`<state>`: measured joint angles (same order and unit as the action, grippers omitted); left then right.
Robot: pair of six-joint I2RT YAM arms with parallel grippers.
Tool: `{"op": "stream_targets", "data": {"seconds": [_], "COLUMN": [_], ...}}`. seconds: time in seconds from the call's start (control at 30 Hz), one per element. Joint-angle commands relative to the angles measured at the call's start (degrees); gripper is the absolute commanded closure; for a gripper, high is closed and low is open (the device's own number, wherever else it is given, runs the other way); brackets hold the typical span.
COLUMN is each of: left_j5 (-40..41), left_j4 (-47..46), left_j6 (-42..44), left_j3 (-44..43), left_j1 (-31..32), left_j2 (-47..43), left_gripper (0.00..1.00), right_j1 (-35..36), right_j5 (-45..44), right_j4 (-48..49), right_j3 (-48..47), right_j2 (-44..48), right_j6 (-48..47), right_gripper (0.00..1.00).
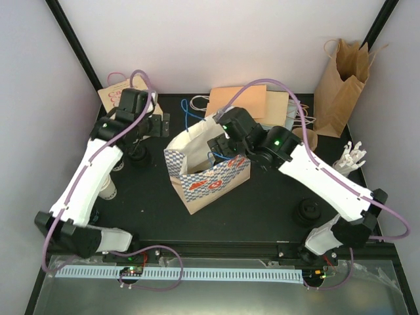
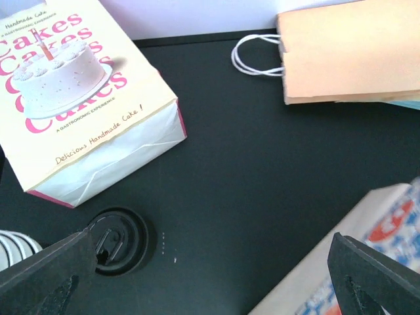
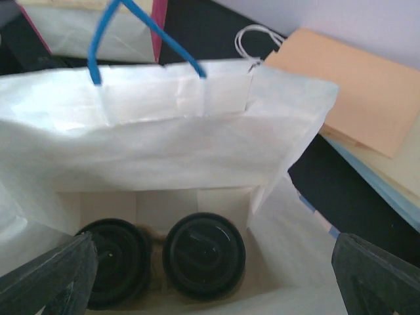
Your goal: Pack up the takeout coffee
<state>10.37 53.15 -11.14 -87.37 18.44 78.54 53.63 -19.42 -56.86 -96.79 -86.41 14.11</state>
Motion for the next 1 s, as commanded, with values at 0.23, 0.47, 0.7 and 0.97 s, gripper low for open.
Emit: {"op": "stream_targets", "data": {"seconds": [0.23, 0.47, 0.7, 0.97], "left_j5": [-16.81, -23.23, -34.27, -39.06], "left_j4": [-4.44, -5.14, -1.33, 1.47], "left_j6": [5.38, 8.01, 12.20, 12.83], "left_j3": [9.05, 8.00, 0.77, -2.39], "left_j1": [-0.07, -0.02, -0.07, 0.26], "left_j2": [-19.19, -14.27, -2.03, 5.14], "left_gripper": [0.01, 0.12, 0.19, 0.39], "right_j1": [-0.23, -3.02, -5.33, -10.78], "right_j5": [0.13, -5.77, -7.79, -6.33], "right_j4": [2.40, -1.07, -1.11, -2.54], "right_j3": [-2.06, -1.82, 6.12, 14.11], "right_j2": [6.34, 8.19, 15.95, 22.28], "right_j6": [-1.10, 2.45, 4.08, 5.14], "right_gripper": [0.00, 0.00, 0.01, 0.01]}}
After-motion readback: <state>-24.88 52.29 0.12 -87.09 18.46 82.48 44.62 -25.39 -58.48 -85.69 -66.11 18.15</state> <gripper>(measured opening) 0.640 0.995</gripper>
